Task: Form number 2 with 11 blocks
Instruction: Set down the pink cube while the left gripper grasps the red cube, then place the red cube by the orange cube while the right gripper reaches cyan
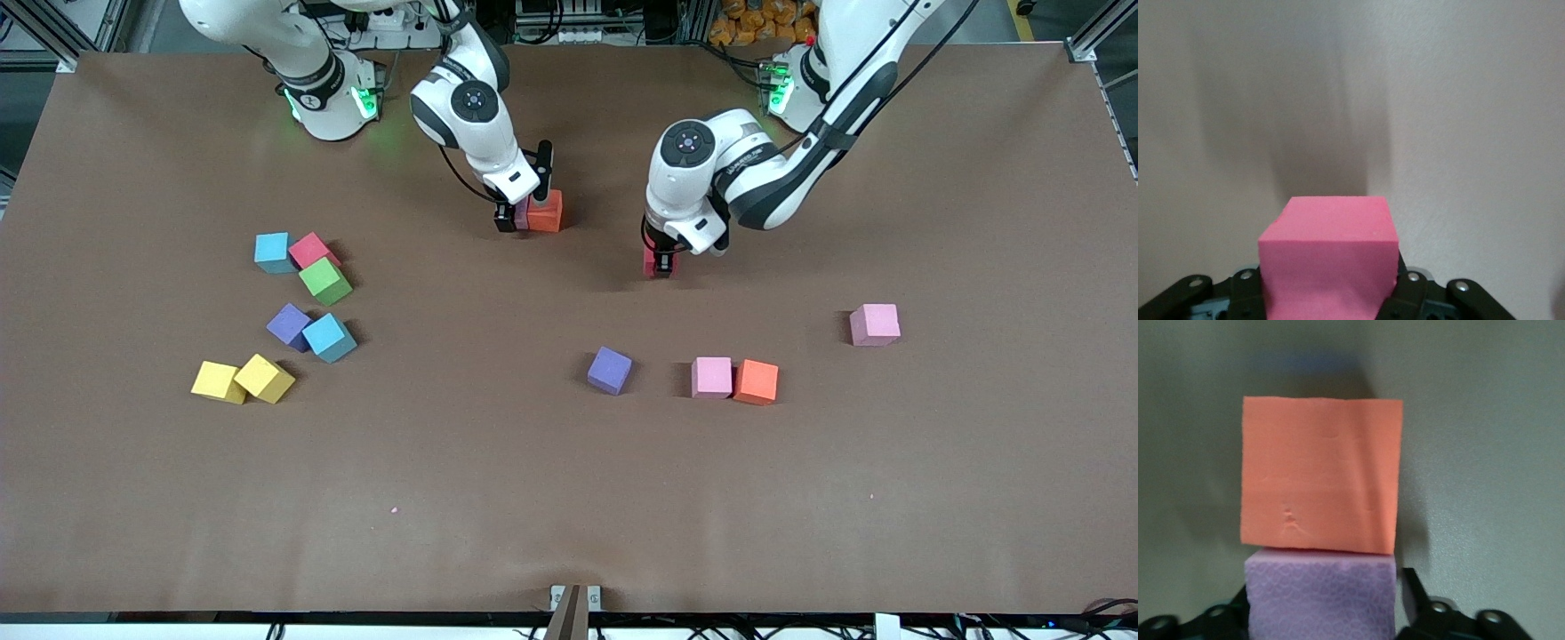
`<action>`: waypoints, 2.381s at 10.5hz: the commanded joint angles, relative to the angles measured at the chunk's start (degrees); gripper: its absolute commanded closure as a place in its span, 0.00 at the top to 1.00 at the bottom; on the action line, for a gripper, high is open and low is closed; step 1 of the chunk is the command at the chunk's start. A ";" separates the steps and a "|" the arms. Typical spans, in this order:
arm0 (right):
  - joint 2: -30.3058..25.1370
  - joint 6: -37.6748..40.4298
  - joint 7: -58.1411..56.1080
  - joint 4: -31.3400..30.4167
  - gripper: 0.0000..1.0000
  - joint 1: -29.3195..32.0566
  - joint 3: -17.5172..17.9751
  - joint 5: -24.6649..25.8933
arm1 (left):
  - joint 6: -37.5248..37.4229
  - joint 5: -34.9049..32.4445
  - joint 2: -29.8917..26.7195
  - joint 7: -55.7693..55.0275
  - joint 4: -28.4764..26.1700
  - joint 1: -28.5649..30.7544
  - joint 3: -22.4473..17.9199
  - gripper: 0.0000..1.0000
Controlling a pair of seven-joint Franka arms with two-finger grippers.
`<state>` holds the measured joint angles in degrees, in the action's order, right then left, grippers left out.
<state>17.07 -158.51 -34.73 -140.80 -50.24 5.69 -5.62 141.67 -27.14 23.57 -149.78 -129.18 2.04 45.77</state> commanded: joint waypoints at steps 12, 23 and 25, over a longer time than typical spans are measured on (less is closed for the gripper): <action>-17.96 23.34 -5.15 0.61 1.00 22.77 -2.61 1.56 | 4.66 -1.33 1.82 -16.40 -0.81 -9.24 0.11 0.06; 0.41 12.44 -5.09 13.53 1.00 47.86 -2.53 1.05 | 6.78 -4.41 9.47 -26.53 7.27 -26.38 -9.20 0.06; 3.30 12.35 -5.00 14.32 1.00 48.83 -2.27 0.70 | 6.61 -4.41 9.91 -27.40 8.06 -26.48 -9.21 0.06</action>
<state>17.90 -146.67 -40.52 -128.15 -3.11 2.27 -5.09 148.36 -27.04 32.79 -160.92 -122.32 -23.03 36.90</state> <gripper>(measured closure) 0.000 0.388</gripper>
